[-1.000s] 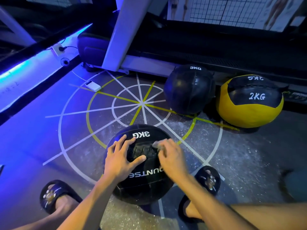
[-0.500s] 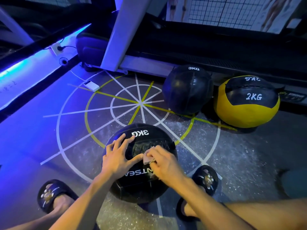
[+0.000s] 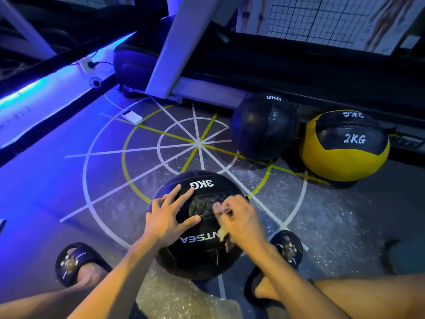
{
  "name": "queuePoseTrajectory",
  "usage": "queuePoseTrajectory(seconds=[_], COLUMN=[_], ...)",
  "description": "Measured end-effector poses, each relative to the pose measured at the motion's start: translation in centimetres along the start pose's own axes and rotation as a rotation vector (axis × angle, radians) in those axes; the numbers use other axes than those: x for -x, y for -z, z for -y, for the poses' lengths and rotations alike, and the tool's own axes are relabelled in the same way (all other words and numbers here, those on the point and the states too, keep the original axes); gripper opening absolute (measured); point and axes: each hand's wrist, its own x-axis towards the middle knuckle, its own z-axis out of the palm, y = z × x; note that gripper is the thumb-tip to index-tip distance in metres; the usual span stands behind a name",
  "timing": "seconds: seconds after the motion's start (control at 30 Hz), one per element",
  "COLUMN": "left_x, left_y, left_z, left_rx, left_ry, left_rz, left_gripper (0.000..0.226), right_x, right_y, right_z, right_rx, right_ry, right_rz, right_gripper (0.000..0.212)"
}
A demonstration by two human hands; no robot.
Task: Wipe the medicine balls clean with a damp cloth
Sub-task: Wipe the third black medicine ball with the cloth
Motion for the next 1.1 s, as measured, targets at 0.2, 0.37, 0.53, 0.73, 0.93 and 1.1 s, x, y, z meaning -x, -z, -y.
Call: queuePoseTrajectory(seconds=[0.2, 0.37, 0.53, 0.73, 0.93, 1.1], left_x=[1.0, 1.2, 1.0, 0.8, 0.6, 0.7], left_y=[0.3, -1.3, -1.2, -1.6, -1.5, -1.6], left_z=[3.5, 2.3, 2.4, 0.6, 0.3, -0.9], left_rx=[0.326, 0.327, 0.269, 0.215, 0.195, 0.158], left_ry=[-0.059, -0.031, -0.025, -0.038, -0.017, -0.029], left_rz=[-0.09, -0.235, -0.208, -0.208, -0.213, -0.194], left_gripper=[0.096, 0.081, 0.088, 0.088, 0.082, 0.081], right_x=[-1.4, -1.3, 1.3, -1.7, 1.4, 0.3], right_y=[3.7, -1.4, -0.9, 2.9, 0.7, 2.7], right_z=[-2.9, 2.1, 1.1, 0.3, 1.3, 0.4], right_rx=[-0.045, 0.111, 0.184, 0.159, 0.154, 0.194], right_ry=[-0.19, 0.173, 0.325, 0.096, 0.204, 0.154], right_rz=[-0.214, -0.051, 0.103, 0.049, 0.201, 0.109], right_gripper=[0.009, 0.026, 0.021, 0.025, 0.024, 0.026])
